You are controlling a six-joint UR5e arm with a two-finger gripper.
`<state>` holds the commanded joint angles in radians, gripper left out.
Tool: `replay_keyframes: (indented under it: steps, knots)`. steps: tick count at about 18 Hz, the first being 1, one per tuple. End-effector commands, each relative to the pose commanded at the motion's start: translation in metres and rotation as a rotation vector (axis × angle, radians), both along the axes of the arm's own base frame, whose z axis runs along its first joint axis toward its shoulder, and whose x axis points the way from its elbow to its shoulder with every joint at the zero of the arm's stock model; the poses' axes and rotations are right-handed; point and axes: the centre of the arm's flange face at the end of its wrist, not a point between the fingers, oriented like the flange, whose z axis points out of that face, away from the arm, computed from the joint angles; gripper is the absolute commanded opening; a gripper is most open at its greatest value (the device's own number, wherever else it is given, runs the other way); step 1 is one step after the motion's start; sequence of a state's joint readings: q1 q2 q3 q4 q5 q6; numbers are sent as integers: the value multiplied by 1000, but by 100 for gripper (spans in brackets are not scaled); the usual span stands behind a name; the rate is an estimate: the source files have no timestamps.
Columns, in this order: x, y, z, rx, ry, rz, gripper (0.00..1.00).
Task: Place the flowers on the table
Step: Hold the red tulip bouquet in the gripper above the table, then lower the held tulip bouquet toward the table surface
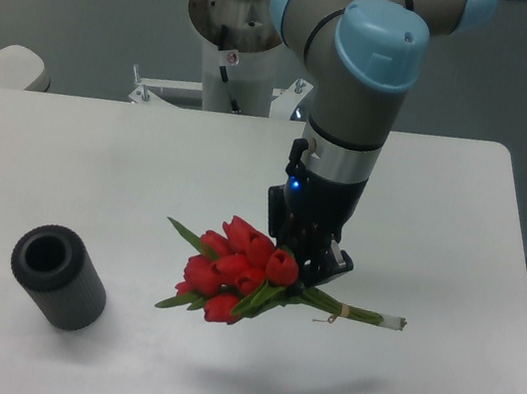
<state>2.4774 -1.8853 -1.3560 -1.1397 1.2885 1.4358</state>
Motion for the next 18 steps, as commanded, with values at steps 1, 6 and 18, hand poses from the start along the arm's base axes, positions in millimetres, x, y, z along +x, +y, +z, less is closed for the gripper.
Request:
replay_keyframes:
  steps: [1,6,18]
  knots:
    - [0,-1,-1,-1,-1,2,34]
    - [1,-3,-7,-7,-8,3,34]
    - [24,-37,-55,-192,29,-11,34]
